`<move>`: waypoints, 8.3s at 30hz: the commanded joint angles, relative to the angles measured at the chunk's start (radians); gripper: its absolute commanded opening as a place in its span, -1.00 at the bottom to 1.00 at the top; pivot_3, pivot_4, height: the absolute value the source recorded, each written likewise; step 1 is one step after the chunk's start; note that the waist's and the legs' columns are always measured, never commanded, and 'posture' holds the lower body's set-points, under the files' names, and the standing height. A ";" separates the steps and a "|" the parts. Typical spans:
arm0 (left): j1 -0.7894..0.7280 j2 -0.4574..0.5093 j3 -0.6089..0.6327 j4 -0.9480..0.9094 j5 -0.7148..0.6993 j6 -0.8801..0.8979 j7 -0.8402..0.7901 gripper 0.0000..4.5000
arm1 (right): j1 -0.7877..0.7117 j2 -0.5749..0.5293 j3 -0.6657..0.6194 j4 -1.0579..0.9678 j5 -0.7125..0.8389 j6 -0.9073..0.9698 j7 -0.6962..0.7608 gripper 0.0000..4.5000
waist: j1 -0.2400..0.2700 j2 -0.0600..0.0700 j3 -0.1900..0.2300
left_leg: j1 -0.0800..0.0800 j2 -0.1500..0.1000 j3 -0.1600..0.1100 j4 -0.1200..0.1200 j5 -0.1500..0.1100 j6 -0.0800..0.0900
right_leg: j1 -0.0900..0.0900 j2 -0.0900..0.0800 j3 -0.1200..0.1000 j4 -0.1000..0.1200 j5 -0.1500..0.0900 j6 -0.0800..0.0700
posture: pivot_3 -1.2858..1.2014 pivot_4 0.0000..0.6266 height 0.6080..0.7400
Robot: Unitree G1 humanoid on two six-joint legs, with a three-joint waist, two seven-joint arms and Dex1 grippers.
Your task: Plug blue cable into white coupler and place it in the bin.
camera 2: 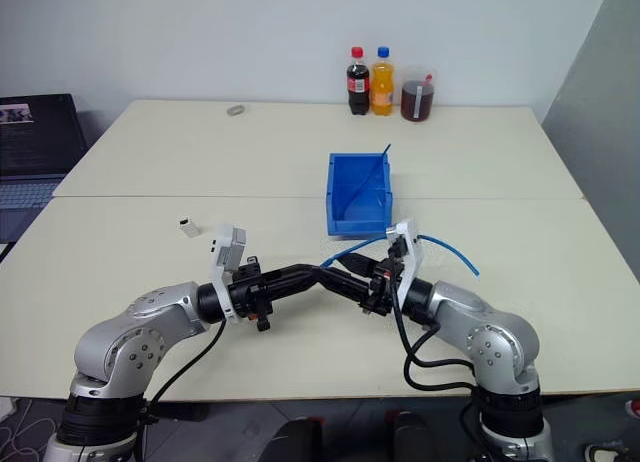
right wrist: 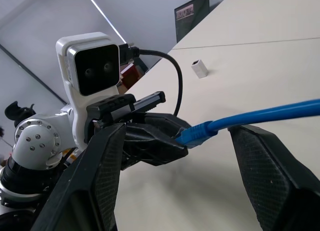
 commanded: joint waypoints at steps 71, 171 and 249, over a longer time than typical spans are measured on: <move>-0.212 -0.087 0.255 0.517 0.587 -0.167 0.850 1.00 | -0.066 -0.114 0.039 0.111 -0.012 -0.142 0.064 -0.99 | 0.002 -0.002 0.001 | -0.002 -0.001 0.000 -0.002 0.000 0.000 | -0.002 0.000 -0.001 0.000 0.000 -0.001 | 0.03 -0.52 1.00; -0.231 0.167 -0.402 0.481 0.644 -0.518 -0.443 -0.64 | -0.221 -0.140 0.549 0.279 -0.729 -0.601 0.349 -1.00 | 0.002 -0.002 0.001 | 0.001 0.000 0.000 -0.001 0.000 0.000 | 0.000 0.000 -0.001 0.001 -0.001 -0.002 | 0.03 -0.52 1.00; -0.182 0.148 -0.361 0.432 0.647 -0.500 -0.420 -0.64 | -0.316 -0.113 0.698 0.688 -0.925 -0.620 0.623 -1.00 | -0.003 0.008 -0.034 | 0.020 0.000 0.000 -0.006 0.000 0.000 | 0.015 0.001 0.000 0.000 -0.005 -0.001 | 0.03 -0.52 1.00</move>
